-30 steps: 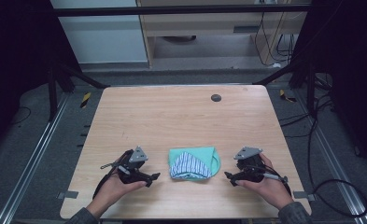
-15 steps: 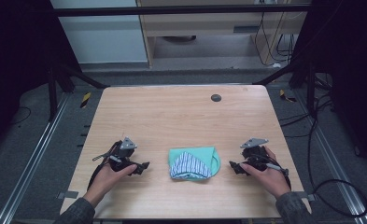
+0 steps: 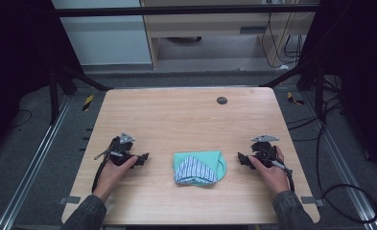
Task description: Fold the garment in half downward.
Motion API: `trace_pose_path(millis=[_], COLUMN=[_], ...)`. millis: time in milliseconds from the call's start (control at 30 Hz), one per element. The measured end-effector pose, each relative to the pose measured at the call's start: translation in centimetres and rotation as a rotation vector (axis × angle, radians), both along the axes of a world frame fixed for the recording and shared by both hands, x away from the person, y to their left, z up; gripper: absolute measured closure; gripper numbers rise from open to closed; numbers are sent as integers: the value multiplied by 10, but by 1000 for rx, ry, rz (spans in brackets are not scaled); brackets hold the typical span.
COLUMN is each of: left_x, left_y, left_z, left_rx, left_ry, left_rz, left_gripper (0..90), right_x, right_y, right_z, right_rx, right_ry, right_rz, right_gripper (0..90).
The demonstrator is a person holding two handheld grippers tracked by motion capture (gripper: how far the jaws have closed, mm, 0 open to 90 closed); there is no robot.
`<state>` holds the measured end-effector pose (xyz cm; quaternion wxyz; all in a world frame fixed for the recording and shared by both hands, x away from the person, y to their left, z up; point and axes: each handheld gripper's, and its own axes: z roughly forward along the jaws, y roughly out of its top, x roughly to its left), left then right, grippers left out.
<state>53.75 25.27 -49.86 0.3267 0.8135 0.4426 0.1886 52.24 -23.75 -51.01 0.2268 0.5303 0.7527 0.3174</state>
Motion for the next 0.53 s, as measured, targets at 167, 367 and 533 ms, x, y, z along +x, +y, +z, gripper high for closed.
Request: trace_pose_path(millis=[167,367,533], left_x=[1,2,2], left_y=[-1,-1,-1], left_z=[-7,-9,-9], left_rx=[-2,-12,-9], left_ry=[-14,-32,-24], left_rz=[17,29,49], left_gripper=[63,43,13], right_x=[2,2,1], right_y=[2,4,10], right_z=[-2,-2,-2], right_rx=[8,5,7], right_ry=[-9,-8,-5], right_rz=[-37,-78,-161], right_gripper=[13,2,1])
